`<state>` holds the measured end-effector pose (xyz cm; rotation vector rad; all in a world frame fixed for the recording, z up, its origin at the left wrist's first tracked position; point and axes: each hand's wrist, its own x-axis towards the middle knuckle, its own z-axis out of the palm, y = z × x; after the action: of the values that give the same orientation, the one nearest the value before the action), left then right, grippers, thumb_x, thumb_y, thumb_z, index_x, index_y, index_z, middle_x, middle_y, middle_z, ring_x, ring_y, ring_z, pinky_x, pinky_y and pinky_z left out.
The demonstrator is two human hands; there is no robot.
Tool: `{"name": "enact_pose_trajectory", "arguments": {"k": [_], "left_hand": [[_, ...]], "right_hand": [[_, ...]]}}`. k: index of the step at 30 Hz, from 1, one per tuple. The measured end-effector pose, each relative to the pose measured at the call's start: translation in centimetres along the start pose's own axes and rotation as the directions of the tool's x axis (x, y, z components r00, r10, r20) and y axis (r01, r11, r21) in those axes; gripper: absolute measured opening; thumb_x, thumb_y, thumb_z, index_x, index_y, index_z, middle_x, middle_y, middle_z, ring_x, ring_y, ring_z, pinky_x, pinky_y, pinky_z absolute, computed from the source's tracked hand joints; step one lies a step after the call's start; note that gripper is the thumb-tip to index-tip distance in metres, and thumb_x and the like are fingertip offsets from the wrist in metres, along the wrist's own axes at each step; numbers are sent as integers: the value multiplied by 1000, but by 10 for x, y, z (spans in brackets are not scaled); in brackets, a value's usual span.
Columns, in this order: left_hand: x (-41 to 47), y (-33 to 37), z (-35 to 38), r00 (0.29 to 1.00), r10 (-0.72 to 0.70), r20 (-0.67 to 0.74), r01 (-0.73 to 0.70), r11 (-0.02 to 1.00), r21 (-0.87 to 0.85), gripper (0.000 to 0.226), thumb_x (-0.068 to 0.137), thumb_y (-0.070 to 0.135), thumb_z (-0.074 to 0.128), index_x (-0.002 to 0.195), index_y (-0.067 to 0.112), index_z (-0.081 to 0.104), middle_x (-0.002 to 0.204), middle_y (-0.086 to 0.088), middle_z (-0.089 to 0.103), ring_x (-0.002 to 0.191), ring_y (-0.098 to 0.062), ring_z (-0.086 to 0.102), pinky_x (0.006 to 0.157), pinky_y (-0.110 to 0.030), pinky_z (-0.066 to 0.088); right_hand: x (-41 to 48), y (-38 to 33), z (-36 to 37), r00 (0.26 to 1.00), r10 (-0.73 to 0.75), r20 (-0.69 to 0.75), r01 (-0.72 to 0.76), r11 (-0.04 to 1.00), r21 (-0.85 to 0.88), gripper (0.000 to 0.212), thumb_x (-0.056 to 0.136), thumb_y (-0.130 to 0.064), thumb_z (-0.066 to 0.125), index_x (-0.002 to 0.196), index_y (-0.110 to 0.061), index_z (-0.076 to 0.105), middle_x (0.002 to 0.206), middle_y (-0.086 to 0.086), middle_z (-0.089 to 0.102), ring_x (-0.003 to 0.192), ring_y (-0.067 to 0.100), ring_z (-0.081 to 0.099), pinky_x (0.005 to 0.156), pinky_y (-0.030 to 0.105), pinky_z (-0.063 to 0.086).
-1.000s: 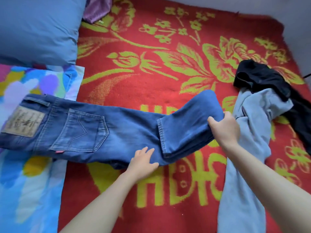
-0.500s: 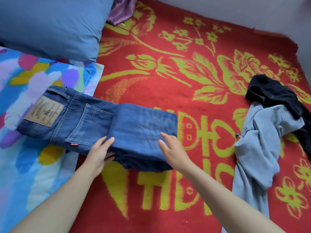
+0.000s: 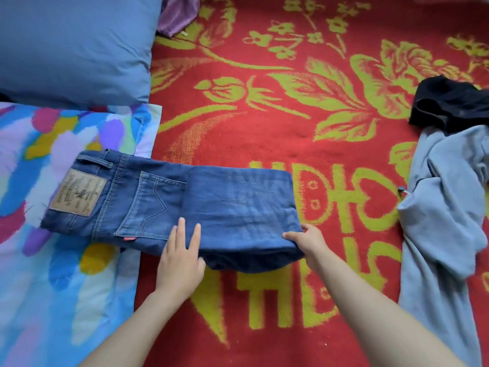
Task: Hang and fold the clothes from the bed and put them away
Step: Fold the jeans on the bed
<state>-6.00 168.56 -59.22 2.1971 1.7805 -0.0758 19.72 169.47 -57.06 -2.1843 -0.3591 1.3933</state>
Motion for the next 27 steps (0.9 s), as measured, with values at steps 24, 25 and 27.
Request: {"name": "enact_pose_trajectory", "arguments": {"k": [24,25,27], "left_hand": [[-113,-66,24,960,20,-278,-61,989,-137,33,69,22,41,83,12,69,75,-7,58,61,-26,58,47,-31,45],[-114,-70,25,915,7,-404,-61,991,-121,28,71,19,42,90,12,61,83,-7,50,70,-27,53,57,-35,42],[-111,-68,24,823,12,-567,-92,989,-113,23,75,16,45,96,14,51,94,-6,44,82,-27,47,71,-36,38]], "right_hand": [[-90,-14,131,635,-546,547,622,-58,-781,55,96,-51,33,147,-32,22,158,6,6,145,28,-1,111,47,11],[-74,-2,120,674,-482,560,597,-91,-797,57,96,-53,27,149,-35,14,159,4,-4,145,28,-10,112,47,10],[-51,12,103,738,-377,560,571,-93,-816,57,96,-56,20,149,-39,3,158,1,-15,144,26,-18,112,46,12]]}}
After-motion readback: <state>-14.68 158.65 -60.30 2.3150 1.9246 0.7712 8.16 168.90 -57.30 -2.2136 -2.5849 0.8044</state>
